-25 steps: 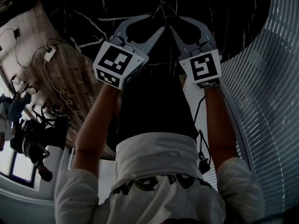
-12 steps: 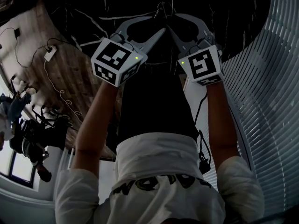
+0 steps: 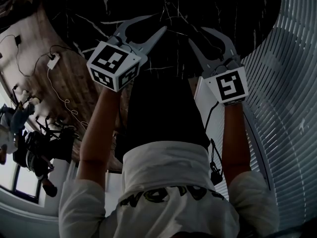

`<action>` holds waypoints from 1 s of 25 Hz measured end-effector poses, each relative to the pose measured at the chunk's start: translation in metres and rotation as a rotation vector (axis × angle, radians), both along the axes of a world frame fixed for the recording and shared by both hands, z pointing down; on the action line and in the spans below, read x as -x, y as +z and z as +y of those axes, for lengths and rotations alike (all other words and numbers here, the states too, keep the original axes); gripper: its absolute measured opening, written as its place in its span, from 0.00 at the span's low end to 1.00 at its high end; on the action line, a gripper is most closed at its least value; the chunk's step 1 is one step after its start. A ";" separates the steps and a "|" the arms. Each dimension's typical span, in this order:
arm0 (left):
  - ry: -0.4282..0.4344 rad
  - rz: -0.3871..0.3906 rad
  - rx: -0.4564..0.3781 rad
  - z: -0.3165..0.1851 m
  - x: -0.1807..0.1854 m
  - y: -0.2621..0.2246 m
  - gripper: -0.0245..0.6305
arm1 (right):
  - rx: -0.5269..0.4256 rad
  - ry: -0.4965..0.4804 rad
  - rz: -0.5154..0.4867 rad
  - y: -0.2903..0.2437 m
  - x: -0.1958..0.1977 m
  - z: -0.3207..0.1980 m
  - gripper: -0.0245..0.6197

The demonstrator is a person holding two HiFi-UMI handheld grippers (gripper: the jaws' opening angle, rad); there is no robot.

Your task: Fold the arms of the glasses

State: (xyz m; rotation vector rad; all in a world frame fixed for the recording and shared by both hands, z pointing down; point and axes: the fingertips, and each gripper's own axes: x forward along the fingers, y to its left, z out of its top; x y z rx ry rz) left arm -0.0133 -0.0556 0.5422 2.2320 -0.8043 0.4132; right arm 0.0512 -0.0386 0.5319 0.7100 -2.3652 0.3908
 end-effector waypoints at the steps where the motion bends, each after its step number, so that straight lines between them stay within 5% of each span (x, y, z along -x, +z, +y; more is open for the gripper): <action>1: -0.019 0.012 -0.007 -0.005 0.003 -0.003 0.23 | 0.013 0.001 -0.001 0.002 0.000 0.005 0.24; 5: -0.083 0.055 -0.026 -0.025 0.011 -0.012 0.23 | 0.021 -0.005 0.058 0.016 -0.009 0.021 0.26; 25: 0.032 0.091 -0.008 -0.037 -0.028 -0.002 0.23 | -0.018 0.088 0.113 0.035 -0.021 -0.015 0.27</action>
